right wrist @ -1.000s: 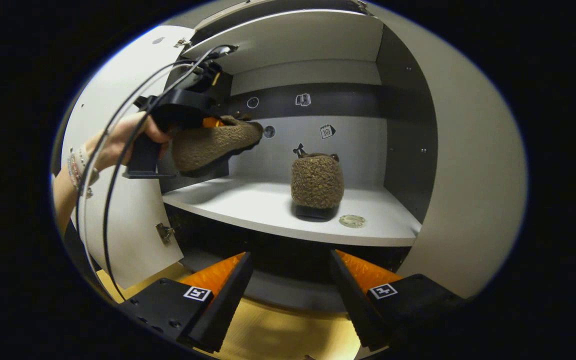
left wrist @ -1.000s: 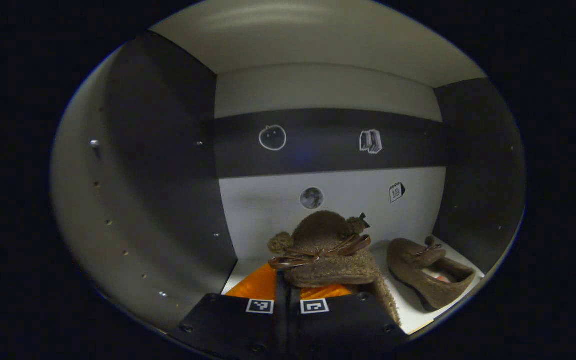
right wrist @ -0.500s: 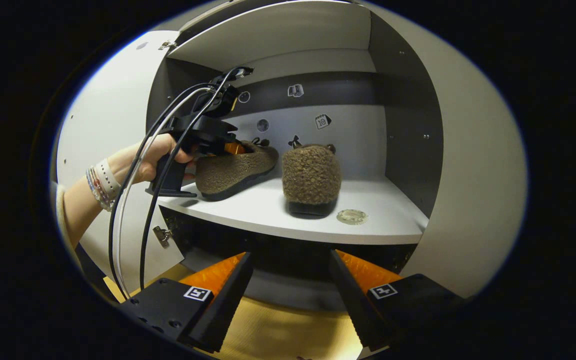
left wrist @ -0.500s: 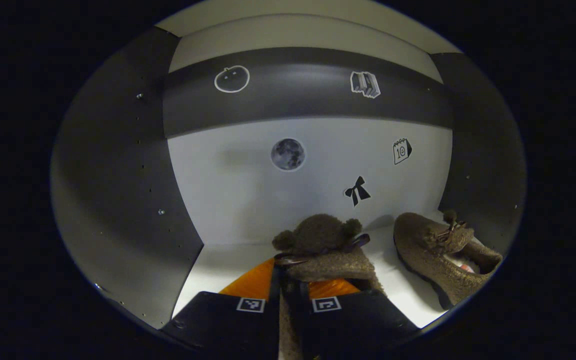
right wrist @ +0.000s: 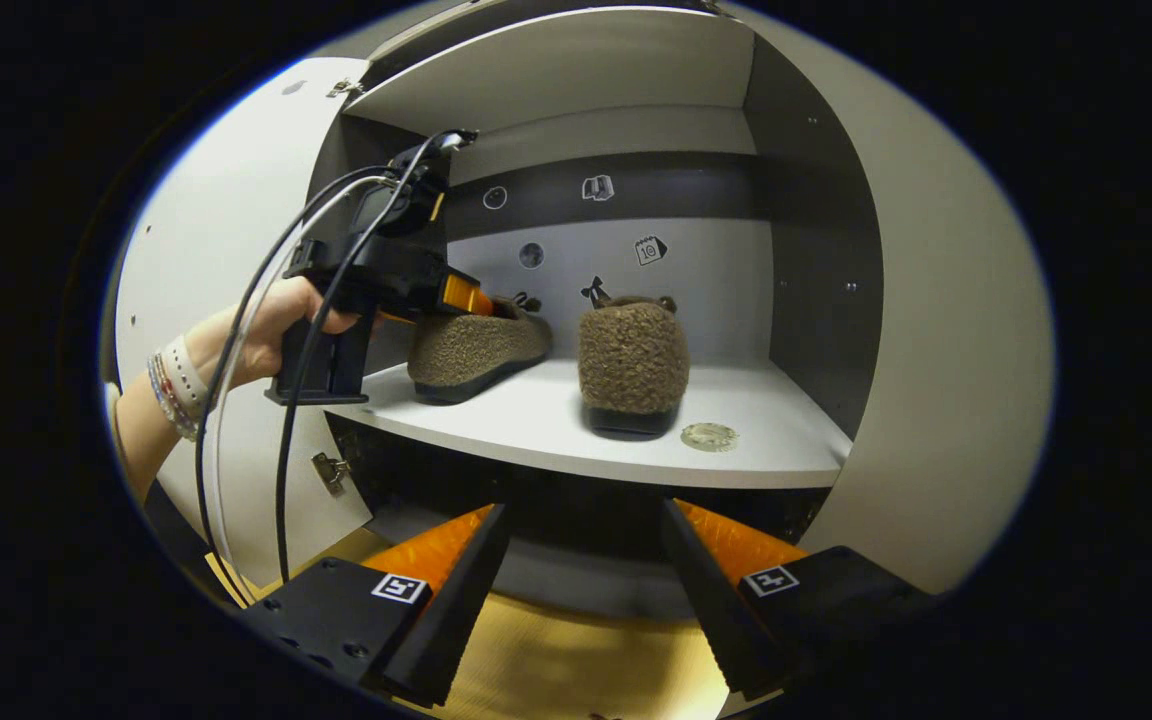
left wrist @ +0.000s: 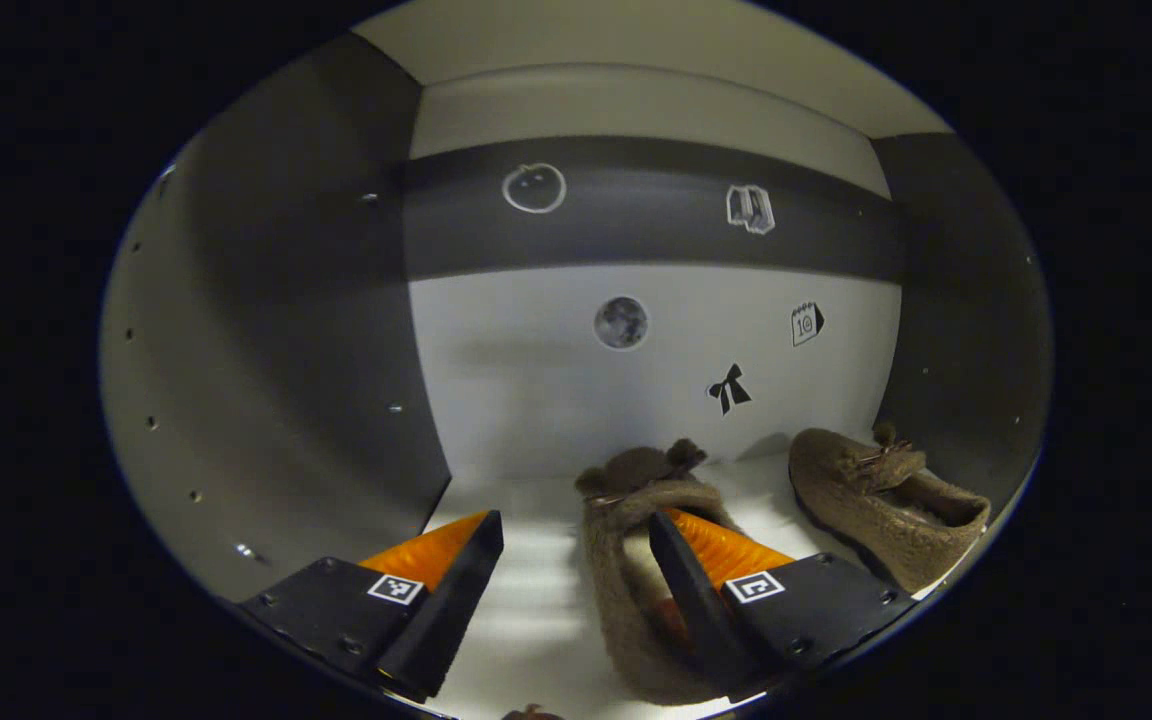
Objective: Grab one shoe with the right hand and put it into the shoe cabinet, grab the other shoe with the left hand and put it into the shoe cabinet; then close the right door with the right hand and the left door with the left hand.
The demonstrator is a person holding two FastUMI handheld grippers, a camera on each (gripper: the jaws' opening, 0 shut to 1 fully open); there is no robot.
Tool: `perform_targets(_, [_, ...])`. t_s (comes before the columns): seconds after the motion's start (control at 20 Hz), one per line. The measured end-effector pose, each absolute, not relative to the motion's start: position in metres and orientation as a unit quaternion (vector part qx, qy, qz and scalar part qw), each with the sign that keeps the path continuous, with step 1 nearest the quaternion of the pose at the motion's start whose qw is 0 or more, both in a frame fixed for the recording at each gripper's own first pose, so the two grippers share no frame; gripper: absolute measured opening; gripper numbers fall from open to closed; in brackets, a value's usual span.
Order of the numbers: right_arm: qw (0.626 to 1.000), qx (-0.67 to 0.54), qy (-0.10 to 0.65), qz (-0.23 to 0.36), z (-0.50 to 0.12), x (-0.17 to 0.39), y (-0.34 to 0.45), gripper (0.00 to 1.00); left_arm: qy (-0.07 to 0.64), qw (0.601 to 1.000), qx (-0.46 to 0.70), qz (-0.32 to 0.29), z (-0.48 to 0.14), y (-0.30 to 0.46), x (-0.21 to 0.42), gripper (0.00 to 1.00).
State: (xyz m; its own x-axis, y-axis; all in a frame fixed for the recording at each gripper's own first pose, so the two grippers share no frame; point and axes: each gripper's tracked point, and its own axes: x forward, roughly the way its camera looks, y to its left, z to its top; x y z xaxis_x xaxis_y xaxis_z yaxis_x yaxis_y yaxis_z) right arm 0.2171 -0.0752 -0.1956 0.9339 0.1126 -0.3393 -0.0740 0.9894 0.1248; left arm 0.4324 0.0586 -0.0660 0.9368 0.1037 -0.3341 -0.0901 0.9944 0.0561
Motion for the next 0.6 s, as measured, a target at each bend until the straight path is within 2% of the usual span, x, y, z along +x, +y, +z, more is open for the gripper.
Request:
perform_targets(0.15, [0.985,0.047,0.160,0.045,-0.178,0.206,-0.067,0.99,0.146,0.989,0.025,0.029,-0.054,0.052,0.400,0.97])
perform_targets(0.3, [0.988,0.036,0.141,0.042,-0.152,0.184,-0.056,0.99,0.117,0.992,0.039,0.000,-0.030,0.031,0.358,0.95])
perform_targets(0.6, [0.997,0.030,0.076,-0.001,-0.069,0.116,-0.060,0.98,0.021,0.995,0.012,-0.093,0.048,-0.023,0.233,0.93])
